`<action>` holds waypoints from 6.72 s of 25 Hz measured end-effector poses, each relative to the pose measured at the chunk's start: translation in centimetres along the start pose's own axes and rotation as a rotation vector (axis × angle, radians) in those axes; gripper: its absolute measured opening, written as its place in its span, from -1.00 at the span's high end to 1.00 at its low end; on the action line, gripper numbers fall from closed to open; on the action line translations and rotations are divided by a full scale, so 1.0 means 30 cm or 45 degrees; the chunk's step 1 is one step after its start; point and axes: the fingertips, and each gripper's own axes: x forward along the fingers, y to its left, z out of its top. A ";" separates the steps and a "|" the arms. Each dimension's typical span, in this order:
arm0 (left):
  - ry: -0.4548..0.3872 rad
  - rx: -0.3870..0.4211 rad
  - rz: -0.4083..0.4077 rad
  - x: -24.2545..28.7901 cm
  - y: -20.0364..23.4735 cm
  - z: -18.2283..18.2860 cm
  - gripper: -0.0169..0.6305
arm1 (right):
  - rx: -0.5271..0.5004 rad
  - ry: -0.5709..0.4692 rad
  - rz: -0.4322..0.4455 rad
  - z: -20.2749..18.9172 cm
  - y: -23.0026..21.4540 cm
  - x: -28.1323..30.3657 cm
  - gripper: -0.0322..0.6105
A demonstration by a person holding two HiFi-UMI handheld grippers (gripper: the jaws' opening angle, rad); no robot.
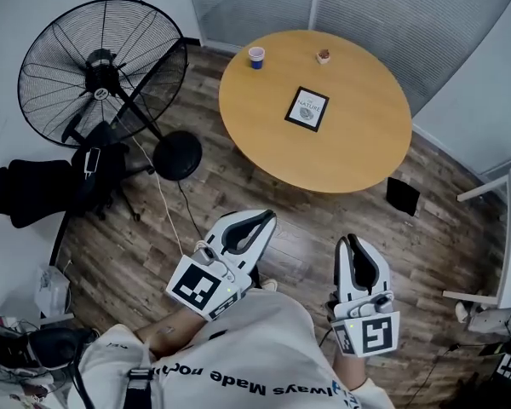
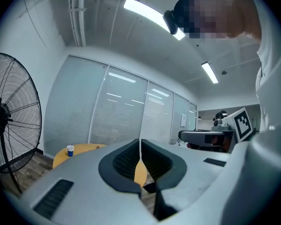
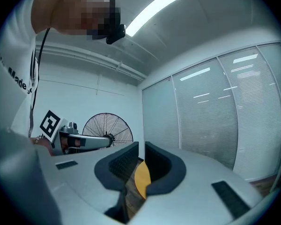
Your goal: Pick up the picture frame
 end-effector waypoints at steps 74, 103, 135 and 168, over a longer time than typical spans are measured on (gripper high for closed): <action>0.075 0.032 -0.080 1.172 0.813 0.120 0.84 | 0.026 -0.017 -0.074 0.038 -0.846 1.148 0.72; 0.152 -0.031 -0.236 1.350 1.145 0.041 0.84 | -0.023 0.122 -0.182 -0.039 -0.857 1.512 0.72; 0.547 -0.166 -0.186 1.440 1.303 -0.621 0.71 | 0.148 0.535 -0.214 -0.714 -0.936 1.609 0.71; 0.928 -0.247 -0.062 1.541 1.413 -1.278 0.70 | 0.315 0.868 -0.251 -1.383 -1.059 1.666 0.64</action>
